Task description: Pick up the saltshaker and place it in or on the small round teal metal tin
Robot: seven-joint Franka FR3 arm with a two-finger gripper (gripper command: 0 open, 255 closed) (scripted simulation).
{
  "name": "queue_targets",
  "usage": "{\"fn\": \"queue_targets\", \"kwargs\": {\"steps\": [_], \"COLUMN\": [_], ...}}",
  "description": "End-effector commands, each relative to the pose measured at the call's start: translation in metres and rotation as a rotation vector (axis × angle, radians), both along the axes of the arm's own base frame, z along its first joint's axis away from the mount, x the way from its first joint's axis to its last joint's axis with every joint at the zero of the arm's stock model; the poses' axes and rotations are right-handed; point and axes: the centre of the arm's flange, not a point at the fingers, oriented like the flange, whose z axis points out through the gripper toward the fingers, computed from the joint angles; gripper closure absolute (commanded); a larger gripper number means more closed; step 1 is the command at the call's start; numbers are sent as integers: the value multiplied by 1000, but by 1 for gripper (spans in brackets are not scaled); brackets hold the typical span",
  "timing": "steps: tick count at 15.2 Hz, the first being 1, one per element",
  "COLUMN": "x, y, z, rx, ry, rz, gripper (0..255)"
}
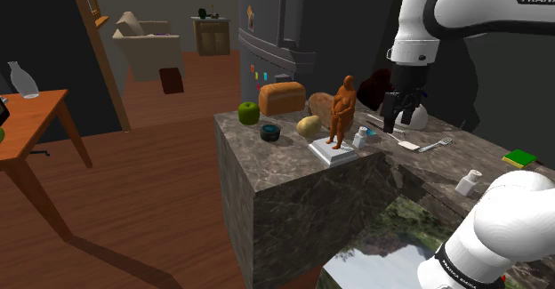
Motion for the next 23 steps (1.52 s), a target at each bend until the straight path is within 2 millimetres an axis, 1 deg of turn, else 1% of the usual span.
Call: {"fn": "queue_targets", "kwargs": {"steps": [1,12,23], "x": [0,63,126], "y": [0,-82,-173], "z": [0,-83,-154], "rx": [0,-63,-126], "ry": [0,-89,-177], "rz": [0,-69,-138], "gripper": [0,0,0]}}
